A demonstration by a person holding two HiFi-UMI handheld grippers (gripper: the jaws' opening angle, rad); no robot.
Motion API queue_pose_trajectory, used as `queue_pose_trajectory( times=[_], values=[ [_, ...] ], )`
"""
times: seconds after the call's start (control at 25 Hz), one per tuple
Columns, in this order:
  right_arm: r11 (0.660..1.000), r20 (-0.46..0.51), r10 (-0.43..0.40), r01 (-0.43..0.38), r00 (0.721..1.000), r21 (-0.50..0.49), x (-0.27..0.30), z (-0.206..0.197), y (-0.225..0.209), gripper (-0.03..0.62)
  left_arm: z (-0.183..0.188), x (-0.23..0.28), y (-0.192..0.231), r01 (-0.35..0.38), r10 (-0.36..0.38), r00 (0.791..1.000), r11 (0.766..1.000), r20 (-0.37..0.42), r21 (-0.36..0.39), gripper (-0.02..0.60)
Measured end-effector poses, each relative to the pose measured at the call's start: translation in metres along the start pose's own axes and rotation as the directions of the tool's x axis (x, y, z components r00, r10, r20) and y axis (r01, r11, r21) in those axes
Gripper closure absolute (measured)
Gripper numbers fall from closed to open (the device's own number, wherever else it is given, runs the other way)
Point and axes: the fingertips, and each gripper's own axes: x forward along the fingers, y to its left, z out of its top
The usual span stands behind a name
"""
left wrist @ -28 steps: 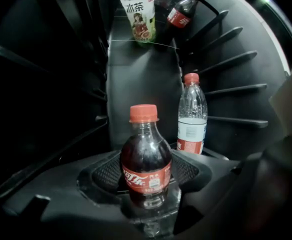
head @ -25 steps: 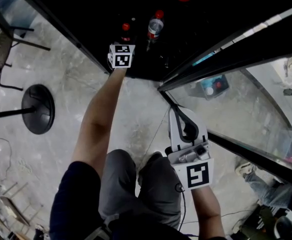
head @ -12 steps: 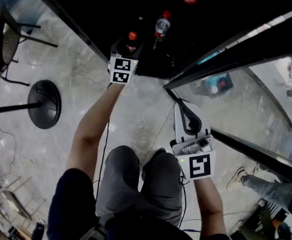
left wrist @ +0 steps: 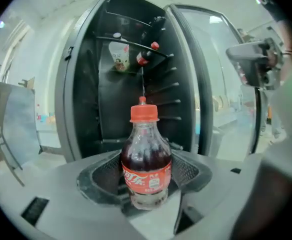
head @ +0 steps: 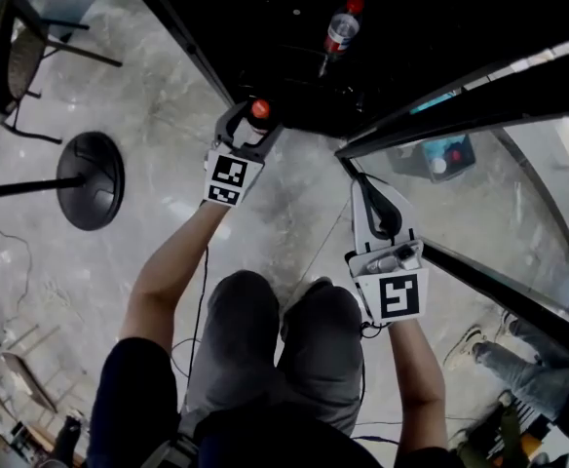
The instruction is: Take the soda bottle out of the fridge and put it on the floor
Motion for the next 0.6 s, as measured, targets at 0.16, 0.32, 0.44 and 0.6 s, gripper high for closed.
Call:
queue_pose_trajectory(
  times=[0.16, 0.32, 0.44, 0.6],
  values=[
    [1.000, -0.018, 0.017, -0.016, 1.000, 0.007, 0.008, -0.031, 0.002, 0.577, -0.055, -0.012, -0.010, 0.008, -0.008, 0.999, 1.000, -0.040, -0.005, 0.272],
    [0.999, -0.040, 0.042, -0.042, 0.998, -0.001, 0.013, -0.058, 0.001, 0.576, -0.109, -0.018, -0.018, 0.002, -0.005, 0.997, 0.999, -0.075, -0.041, 0.272],
    [0.998, -0.045, 0.058, -0.058, 0.997, -0.001, 0.021, -0.078, 0.001, 0.576, -0.145, -0.017, -0.019, -0.012, 0.006, 0.994, 0.999, -0.110, -0.052, 0.272],
    [0.997, -0.070, 0.078, -0.078, 0.995, 0.006, 0.028, -0.101, 0.004, 0.577, -0.185, -0.014, -0.022, -0.029, 0.019, 0.990, 0.997, -0.143, -0.068, 0.272]
  ],
)
